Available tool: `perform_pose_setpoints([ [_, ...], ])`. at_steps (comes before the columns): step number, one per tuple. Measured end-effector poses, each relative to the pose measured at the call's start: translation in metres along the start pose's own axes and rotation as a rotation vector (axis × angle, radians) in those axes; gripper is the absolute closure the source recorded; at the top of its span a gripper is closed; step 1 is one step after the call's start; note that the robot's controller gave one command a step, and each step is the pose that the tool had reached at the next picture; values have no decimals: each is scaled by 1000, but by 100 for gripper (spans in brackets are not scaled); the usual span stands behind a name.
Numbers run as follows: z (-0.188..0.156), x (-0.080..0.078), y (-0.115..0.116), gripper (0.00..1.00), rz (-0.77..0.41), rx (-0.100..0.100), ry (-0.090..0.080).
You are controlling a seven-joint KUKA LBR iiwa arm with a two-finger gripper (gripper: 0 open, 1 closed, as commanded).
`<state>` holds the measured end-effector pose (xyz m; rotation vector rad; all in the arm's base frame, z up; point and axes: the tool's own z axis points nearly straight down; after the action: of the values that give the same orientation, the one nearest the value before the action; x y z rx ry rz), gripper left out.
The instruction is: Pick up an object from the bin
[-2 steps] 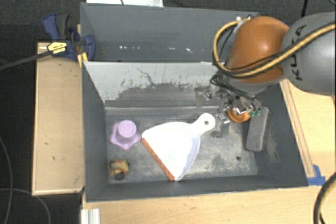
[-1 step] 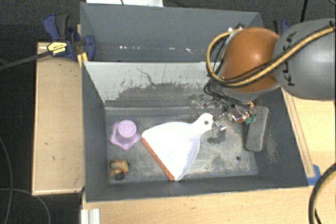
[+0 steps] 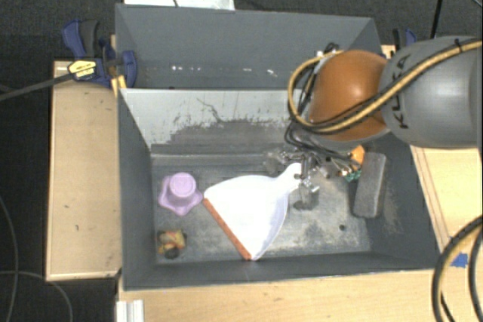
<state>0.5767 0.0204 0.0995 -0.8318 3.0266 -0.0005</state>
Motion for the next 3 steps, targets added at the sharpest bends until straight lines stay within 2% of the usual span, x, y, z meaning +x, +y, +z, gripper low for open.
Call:
perform_pose_setpoints([
  [1, 29, 6, -12, 100, -232, -1, 0],
  [3, 24, 7, -12, 100, -231, -3, 2],
])
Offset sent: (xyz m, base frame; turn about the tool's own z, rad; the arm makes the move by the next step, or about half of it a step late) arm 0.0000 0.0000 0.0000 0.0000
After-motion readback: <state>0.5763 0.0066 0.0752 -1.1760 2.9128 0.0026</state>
